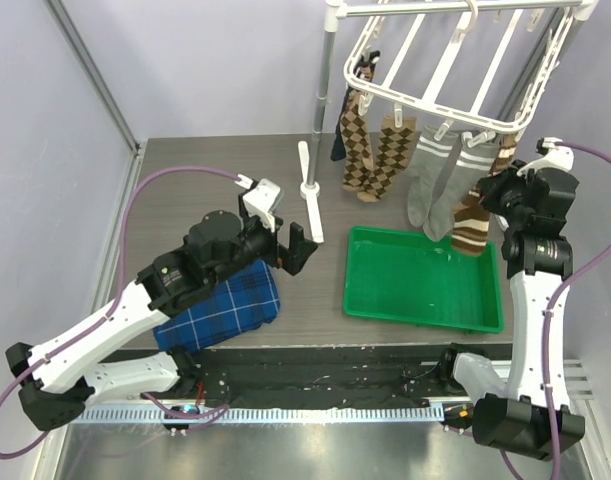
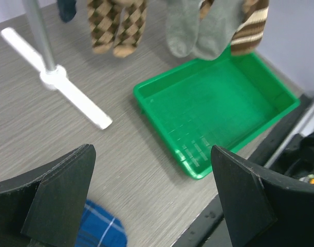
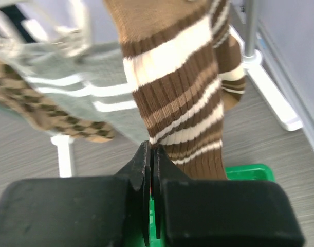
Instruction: Remove the socks clipped to the hanger
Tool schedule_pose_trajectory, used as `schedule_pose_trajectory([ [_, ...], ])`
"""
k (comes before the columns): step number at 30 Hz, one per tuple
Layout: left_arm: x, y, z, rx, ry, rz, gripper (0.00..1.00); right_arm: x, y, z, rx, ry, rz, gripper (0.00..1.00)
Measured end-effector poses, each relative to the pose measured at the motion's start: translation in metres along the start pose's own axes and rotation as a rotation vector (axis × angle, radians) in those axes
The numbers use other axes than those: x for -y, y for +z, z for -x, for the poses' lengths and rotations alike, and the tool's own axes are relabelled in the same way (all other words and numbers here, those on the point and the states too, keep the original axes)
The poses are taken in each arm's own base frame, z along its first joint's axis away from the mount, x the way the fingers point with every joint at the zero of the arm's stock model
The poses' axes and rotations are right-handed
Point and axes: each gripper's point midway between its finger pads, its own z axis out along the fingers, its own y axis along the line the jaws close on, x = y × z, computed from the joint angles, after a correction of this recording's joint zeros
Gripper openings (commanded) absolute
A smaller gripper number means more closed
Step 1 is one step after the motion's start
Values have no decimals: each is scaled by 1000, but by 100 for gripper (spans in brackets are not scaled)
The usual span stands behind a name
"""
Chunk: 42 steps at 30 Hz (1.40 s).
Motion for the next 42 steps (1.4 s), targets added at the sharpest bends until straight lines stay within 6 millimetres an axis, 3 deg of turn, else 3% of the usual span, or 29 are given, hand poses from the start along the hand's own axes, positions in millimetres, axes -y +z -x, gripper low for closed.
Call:
schedule_pose_trajectory([
  [7, 35, 13, 54, 64, -69, -120, 100, -36, -35, 9, 2, 60, 148, 1],
  [11, 49, 39, 72, 83, -88, -155, 100, -54, -50, 16, 6, 81, 229, 1],
  [14, 60, 69, 68, 58, -85, -182, 100, -64, -59, 19, 8, 86, 280, 1],
  [22, 92, 155, 32, -58, -52, -268, 100, -79, -74, 23, 9, 147, 341, 1],
  [27, 115, 186, 31, -63, -34, -343, 100, -82, -76, 23, -2, 189, 352, 1],
  [35, 137, 219, 44, -14, -13, -410, 100, -88, -81, 24, -5, 209, 379, 1],
  [38, 140, 231, 41, -12, -13, -420, 84, -89, -83, 24, -5, 209, 387, 1],
  [39, 142, 235, 38, -16, -11, -427, 65, -90, -83, 24, -7, 210, 389, 1],
  [41, 143, 239, 32, -27, -12, -432, 42, -90, -83, 23, -9, 211, 391, 1],
  [42, 145, 240, 29, -33, -4, -437, 19, -90, -83, 23, -9, 211, 392, 1],
])
